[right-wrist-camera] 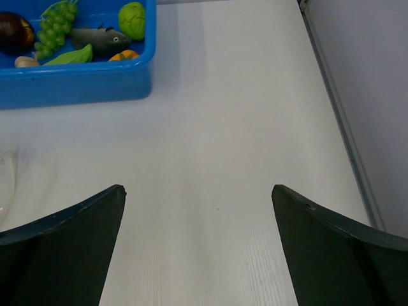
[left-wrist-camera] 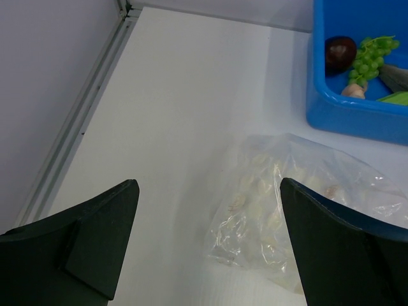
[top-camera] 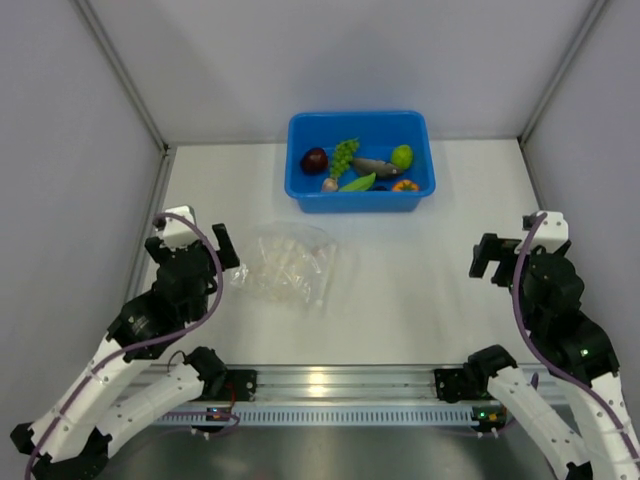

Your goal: Open the zip-top bag and remove the fake food

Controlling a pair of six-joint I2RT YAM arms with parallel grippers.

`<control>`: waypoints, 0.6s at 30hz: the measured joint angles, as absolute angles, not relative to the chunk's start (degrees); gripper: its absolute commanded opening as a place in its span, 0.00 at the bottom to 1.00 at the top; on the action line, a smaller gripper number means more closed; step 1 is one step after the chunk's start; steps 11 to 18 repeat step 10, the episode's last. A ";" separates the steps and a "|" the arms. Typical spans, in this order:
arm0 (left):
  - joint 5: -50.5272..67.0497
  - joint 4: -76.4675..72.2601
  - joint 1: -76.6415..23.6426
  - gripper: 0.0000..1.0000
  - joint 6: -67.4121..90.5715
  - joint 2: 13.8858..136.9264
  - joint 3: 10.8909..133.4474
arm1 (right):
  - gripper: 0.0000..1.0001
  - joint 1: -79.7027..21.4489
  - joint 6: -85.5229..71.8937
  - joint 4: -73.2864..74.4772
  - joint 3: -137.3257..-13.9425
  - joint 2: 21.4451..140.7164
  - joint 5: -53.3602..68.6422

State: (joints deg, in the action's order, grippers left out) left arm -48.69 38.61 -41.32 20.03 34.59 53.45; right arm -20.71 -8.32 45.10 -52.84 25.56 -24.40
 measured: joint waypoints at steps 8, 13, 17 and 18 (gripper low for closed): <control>-50.02 39.24 -41.32 0.98 20.40 35.14 52.25 | 0.99 -20.71 -7.99 44.95 -52.14 25.47 -23.59; -50.06 39.24 -41.32 0.98 20.45 35.11 52.14 | 0.99 -20.71 -8.05 44.99 -51.99 25.47 -23.07; -50.06 39.24 -41.32 0.98 20.45 35.11 52.14 | 0.99 -20.71 -8.05 44.99 -51.99 25.47 -23.07; -50.06 39.24 -41.32 0.98 20.45 35.11 52.14 | 0.99 -20.71 -8.05 44.99 -51.99 25.47 -23.07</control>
